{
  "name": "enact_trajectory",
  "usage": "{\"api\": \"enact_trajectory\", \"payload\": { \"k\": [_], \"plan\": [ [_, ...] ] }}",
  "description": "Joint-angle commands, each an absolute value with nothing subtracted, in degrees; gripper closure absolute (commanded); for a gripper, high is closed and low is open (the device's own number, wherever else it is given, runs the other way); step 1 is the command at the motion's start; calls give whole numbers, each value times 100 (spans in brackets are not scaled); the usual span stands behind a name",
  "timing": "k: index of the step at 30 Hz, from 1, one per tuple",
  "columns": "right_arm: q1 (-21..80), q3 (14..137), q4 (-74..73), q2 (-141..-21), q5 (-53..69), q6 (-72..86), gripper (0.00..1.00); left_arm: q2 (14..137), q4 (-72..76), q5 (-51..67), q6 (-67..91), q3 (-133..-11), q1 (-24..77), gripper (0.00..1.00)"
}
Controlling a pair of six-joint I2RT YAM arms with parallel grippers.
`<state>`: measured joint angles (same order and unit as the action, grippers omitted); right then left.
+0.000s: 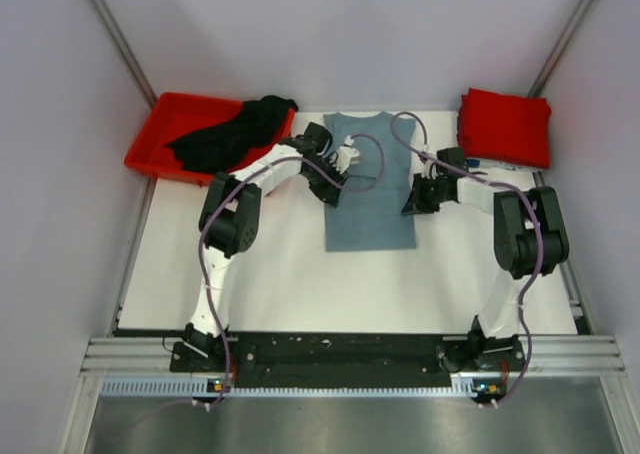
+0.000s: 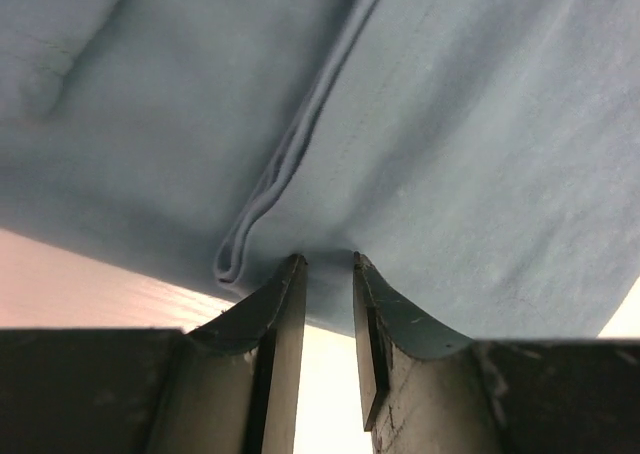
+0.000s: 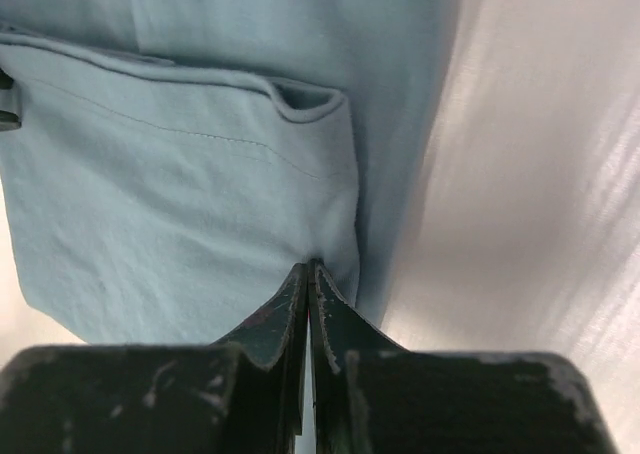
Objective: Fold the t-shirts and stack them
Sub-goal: Fold the folded rectangular tshirt in 1/3 of the way, then grab one side of the 2/3 rectangular tshirt with both arms
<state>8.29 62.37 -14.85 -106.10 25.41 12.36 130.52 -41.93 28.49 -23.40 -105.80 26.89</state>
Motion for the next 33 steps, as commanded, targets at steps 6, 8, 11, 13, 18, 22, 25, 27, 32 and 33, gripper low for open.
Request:
{"api": "enact_trajectory", "payload": {
  "k": [6,8,11,13,18,22,25,27,32,33],
  "plan": [
    [624,6276,-1854,-9582,2908,1459,98,12544,-4465,2645,-2337,-11154,2628,62],
    [624,6249,-1951,-9047,2935,1136,90,12105,-4474,2855,-2617,-10883,2698,59],
    [711,6074,-2126,-8448,3128,39,75,11367,-4465,3198,-3442,-10031,2908,44],
    [983,5776,-2258,-7965,3190,-1417,69,11040,-4613,3488,-4181,-9364,3058,38],
    [1844,4669,-2951,-6858,3464,-5082,49,10811,-4834,3140,-4746,-8413,3541,20],
    [1916,4123,-2849,-6504,3051,-5880,46,10766,-4623,2840,-4746,-7928,3858,20],
    [2021,3807,-2209,-6565,2726,-6081,46,10854,-4369,2585,-4580,-7831,3929,20],
    [2153,3596,-1619,-6670,2488,-6248,46,10916,-4289,2497,-4483,-7814,3964,21],
    [2267,3489,-1432,-7188,2137,-6468,46,10995,-4289,2628,-4386,-7726,4008,23],
    [2302,3489,-1511,-7320,1997,-6538,46,11013,-4272,2593,-4368,-7682,3999,24]
  ]
}}
